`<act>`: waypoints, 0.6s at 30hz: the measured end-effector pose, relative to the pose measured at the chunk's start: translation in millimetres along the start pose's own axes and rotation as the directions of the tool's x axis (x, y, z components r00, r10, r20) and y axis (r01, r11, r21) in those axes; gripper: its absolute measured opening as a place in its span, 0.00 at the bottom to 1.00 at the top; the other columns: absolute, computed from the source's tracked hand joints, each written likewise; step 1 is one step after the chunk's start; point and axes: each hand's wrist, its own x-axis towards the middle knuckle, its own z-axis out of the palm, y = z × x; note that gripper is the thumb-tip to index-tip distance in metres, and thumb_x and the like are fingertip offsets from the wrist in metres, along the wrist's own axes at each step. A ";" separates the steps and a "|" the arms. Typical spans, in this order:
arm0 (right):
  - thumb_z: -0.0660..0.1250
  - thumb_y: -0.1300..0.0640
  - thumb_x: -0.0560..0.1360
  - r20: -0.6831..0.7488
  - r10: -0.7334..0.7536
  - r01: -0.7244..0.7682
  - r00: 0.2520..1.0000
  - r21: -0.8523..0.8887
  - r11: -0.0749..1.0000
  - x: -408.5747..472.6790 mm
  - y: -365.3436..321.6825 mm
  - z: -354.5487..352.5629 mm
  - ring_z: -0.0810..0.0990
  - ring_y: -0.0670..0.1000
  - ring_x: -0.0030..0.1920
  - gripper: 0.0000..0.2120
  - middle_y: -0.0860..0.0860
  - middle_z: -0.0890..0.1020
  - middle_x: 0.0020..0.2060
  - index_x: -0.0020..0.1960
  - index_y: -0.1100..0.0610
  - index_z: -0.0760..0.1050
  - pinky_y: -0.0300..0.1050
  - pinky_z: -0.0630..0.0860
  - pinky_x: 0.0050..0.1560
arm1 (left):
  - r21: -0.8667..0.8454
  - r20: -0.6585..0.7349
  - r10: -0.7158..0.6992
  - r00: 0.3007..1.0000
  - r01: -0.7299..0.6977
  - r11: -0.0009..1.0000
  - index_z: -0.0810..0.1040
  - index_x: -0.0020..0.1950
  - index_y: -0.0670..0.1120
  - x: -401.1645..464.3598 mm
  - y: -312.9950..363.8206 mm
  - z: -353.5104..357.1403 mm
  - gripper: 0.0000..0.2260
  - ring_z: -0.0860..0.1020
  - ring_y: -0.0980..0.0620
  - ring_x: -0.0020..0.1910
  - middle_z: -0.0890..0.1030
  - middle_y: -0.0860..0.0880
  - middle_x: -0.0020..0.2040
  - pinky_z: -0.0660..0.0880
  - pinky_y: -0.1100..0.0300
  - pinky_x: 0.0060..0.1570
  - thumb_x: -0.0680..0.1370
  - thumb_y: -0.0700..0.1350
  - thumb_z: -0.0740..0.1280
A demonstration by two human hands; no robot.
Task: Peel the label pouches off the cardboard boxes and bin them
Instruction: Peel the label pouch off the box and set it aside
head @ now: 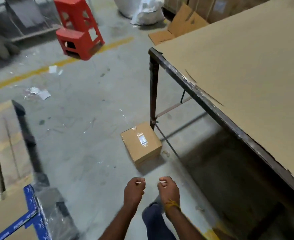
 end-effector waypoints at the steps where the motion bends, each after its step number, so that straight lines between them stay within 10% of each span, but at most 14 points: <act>1: 0.66 0.62 0.76 0.015 0.000 0.000 1.000 -0.003 1.000 26.5 -3.8 10.9 0.81 0.51 0.46 0.09 0.48 0.82 0.45 0.52 0.51 0.79 0.29 0.73 0.40 | 0.020 -0.010 0.000 1.000 0.000 1.000 0.80 0.52 0.50 27.0 2.1 2.9 0.05 0.81 0.51 0.44 0.83 0.49 0.49 0.80 0.58 0.42 0.81 0.45 0.64; 5: 0.66 0.62 0.77 0.046 -0.022 0.025 0.999 -0.069 0.997 127.5 -14.6 56.8 0.80 0.50 0.48 0.08 0.50 0.82 0.48 0.54 0.54 0.80 0.28 0.68 0.38 | 0.103 -0.062 -0.010 0.998 0.016 0.995 0.80 0.58 0.49 136.1 5.2 18.4 0.07 0.81 0.51 0.49 0.83 0.50 0.53 0.80 0.52 0.54 0.81 0.47 0.64; 13: 0.68 0.60 0.76 0.085 -0.133 0.148 0.987 -0.204 0.968 320.1 -8.8 144.7 0.79 0.54 0.50 0.09 0.54 0.78 0.51 0.55 0.51 0.79 0.42 0.72 0.45 | 0.168 -0.108 -0.003 0.994 0.022 0.986 0.80 0.59 0.49 326.3 -6.2 61.4 0.11 0.80 0.50 0.44 0.83 0.49 0.47 0.75 0.59 0.44 0.77 0.45 0.66; 18: 0.68 0.57 0.75 0.116 -0.224 0.250 0.968 -0.350 0.903 408.9 6.1 184.5 0.76 0.57 0.59 0.15 0.54 0.74 0.60 0.61 0.50 0.77 0.51 0.75 0.57 | 0.338 -0.190 0.025 0.981 0.041 0.940 0.72 0.70 0.52 411.0 -36.8 78.7 0.20 0.73 0.42 0.64 0.70 0.44 0.67 0.73 0.51 0.58 0.78 0.49 0.67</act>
